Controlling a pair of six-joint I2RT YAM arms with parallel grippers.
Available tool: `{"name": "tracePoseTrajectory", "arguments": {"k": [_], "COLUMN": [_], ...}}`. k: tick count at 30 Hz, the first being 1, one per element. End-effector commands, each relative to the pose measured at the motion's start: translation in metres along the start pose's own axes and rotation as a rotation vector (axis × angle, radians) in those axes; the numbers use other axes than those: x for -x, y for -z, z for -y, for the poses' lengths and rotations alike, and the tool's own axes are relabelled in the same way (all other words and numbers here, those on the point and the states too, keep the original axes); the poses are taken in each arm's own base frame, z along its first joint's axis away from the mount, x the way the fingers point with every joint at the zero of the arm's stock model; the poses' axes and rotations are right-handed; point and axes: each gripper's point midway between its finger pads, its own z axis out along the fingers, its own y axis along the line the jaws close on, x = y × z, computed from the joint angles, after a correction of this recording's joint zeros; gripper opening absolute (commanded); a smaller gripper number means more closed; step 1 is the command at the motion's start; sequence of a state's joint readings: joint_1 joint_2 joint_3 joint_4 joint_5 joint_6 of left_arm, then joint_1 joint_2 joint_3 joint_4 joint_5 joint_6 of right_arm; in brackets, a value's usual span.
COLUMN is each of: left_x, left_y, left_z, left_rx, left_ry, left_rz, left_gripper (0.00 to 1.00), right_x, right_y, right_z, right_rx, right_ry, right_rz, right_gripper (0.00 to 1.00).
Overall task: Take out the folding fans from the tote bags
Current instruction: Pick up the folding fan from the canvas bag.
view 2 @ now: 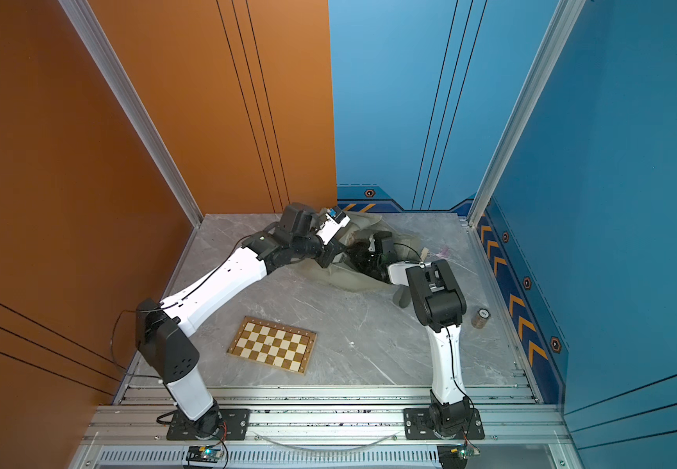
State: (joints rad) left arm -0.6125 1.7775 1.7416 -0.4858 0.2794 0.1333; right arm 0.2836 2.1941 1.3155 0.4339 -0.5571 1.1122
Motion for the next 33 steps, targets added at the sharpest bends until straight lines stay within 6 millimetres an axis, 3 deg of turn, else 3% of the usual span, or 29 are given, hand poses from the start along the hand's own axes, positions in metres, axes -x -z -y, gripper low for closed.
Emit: {"name": "tracePoseTrajectory", "arguments": {"k": [1,3,12,18,26,33], "left_x": [0.017,0.021,0.007,0.005,0.006,0.005], "left_y": [0.023,0.020,-0.007,-0.011,-0.019,-0.020], "left_z": [-0.025,-0.024,0.023,0.057,0.065,0.065], "left_rx": [0.028,0.008,-0.044,-0.062,-0.029,-0.038], "left_ry": [-0.119,-0.126,-0.226,-0.216,-0.182,-0.176], "left_rz": [0.011,0.014,-0.096,-0.109,-0.070,-0.071], "left_gripper": [0.00,0.00,0.00,0.00,0.00,0.00], "right_x": [-0.003,0.001,0.014,0.028,0.037,0.024], "right_y": [-0.005,-0.008,-0.013,-0.022,-0.029,-0.035], "right_z": [0.022,0.028,0.047,0.063,0.077,0.102], "right_rx": [0.031,0.049,0.006,0.019,0.005,-0.079], "right_ry": [-0.113,-0.175,-0.260,-0.347,-0.410,-0.454], "right_rz": [0.018,0.034,0.118,0.164,0.177,0.155], "right_gripper": [0.58,0.58,0.61,0.67,0.72,0.72]}}
